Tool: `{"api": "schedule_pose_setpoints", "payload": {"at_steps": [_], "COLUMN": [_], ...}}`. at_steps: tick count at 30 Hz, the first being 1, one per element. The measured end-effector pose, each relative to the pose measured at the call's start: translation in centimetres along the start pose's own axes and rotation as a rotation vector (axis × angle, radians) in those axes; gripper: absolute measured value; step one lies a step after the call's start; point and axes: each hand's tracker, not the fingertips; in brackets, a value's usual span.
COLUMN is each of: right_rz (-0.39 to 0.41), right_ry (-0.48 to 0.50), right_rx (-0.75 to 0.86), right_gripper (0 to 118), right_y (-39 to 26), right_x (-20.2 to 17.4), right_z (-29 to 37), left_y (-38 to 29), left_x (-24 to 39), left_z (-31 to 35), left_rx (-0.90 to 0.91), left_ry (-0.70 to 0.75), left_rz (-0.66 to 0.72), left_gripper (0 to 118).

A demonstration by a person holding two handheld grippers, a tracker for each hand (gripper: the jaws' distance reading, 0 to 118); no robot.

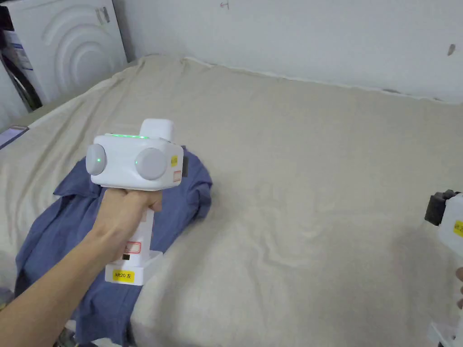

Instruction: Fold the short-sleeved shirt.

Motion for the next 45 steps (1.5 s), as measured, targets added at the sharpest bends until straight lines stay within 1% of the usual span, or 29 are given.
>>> {"api": "schedule_pose_setpoints", "payload": {"at_steps": [3,7,8,9,10,11,12,13,14,15,16,17,19,20,21,22,23,24,25,26,27,28,30,31,33,36,39,42,45], "right_rz": [0.015,0.019,0.026,0.031,0.040,0.048,0.053,0.057,0.063,0.068,0.072,0.074,0.073,0.074,0.076,0.080,0.084,0.082,0.079,0.075,0.072,0.071,0.072,0.073,0.073,0.058,0.025,-0.004,-0.042], "right_ry": [0.031,0.055,0.058,0.061,0.063,0.065,0.068,0.069,0.068,0.069,0.069,0.067,0.071,0.073,0.078,0.076,0.078,0.082,0.086,0.089,0.094,0.098,0.107,0.109,0.112,0.100,0.096,0.077,0.049], "right_rx": [-0.082,-0.160,-0.176,-0.185,-0.197,-0.212,-0.220,-0.226,-0.234,-0.242,-0.248,-0.252,-0.258,-0.264,-0.269,-0.270,-0.272,-0.270,-0.268,-0.269,-0.269,-0.267,-0.259,-0.257,-0.252,-0.236,-0.231,-0.215,-0.193], "right_gripper": [0,0,0,0,0,0,0,0,0,0,0,0,0,0,0,0,0,0,0,0,0,0,0,0,0,0,0,0,0], "right_y": [-2.4,-4.6,-5.0,-5.3,-5.8,-6.1,-6.3,-6.5,-6.8,-7.0,-7.1,-7.3,-7.5,-7.5,-7.6,-7.7,-7.7,-7.7,-7.7,-7.7,-7.7,-7.7,-7.7,-7.7,-7.6,-7.7,-7.7,-7.8,-7.9], "right_x": [-1.4,-2.7,-3.0,-3.2,-3.6,-3.8,-3.8,-3.8,-4.0,-4.0,-4.0,-4.0,-4.0,-4.0,-4.0,-4.1,-4.1,-4.1,-4.0,-4.1,-4.1,-4.0,-3.8,-3.7,-3.3,-2.4,-1.1,0.7,2.8], "right_z": [-3.2,-6.6,-7.2,-7.8,-7.9,-8.2,-8.5,-8.7,-8.6,-8.7,-8.9,-8.9,-8.9,-9.0,-9.1,-8.9,-8.9,-8.9,-8.8,-8.6,-8.4,-8.2,-7.5,-7.2,-6.6,-5.5,-4.4,-2.9,-1.4], "left_y": [-2.6,-5.0,-5.5,-5.7,-5.9,-5.9,-6.1,-6.3,-6.8,-6.9,-7.5,-7.7,-8.0,-6.8,-6.6,-6.4,-6.3,-5.8,-5.7,-5.4,-5.1,-4.8,-4.3,-4.0,-3.8,-3.4,-1.9,0.1,2.1], "left_x": [-2.2,-2.6,-2.1,-2.0,-1.8,-1.6,-1.1,-0.9,-0.9,-0.7,-0.3,-0.4,-1.1,-1.3,-1.6,-2.0,-2.3,-2.2,-2.2,-2.2,-2.4,-2.7,-2.8,-3.2,-3.7,-2.0,0.9,4.8,9.1], "left_z": [-4.2,-9.0,-10.0,-10.9,-11.7,-12.6,-13.3,-14.2,-13.9,-14.4,-14.2,-14.2,-13.8,-15.5,-15.5,-15.2,-14.9,-14.6,-14.3,-14.0,-13.6,-13.6,-13.3,-13.8,-13.3,-12.0,-10.8,-9.0,-7.4], "left_rx": [-0.137,-0.281,-0.298,-0.284,-0.285,-0.300,-0.344,-0.379,-0.347,-0.322,-0.331,-0.329,-0.311,-0.317,-0.326,-0.340,-0.339,-0.344,-0.336,-0.333,-0.327,-0.312,-0.230,-0.283,-0.305,-0.261,-0.231,-0.180,-0.151], "left_ry": [0.053,0.039,0.035,0.040,0.039,0.026,0.020,0.034,0.014,0.035,0.051,0.048,0.024,0.016,0.007,-0.014,-0.041,-0.081,-0.055,-0.047,-0.059,-0.054,0.062,0.022,-0.044,-0.037,-0.089,-0.116,-0.239], "left_rz": [-0.041,-0.078,-0.094,-0.082,-0.092,-0.101,-0.108,-0.114,-0.137,-0.154,-0.177,-0.170,-0.165,-0.151,-0.132,-0.093,-0.068,-0.058,-0.073,-0.073,-0.058,-0.033,-0.028,-0.034,0.077,0.069,0.061,0.002,-0.008], "left_gripper": [0,0,2,39,86,101,111,118,115,113,114,117,118,118,118,113,102,96,87,72,40,0,0,0,0,0,0,0,0]}}
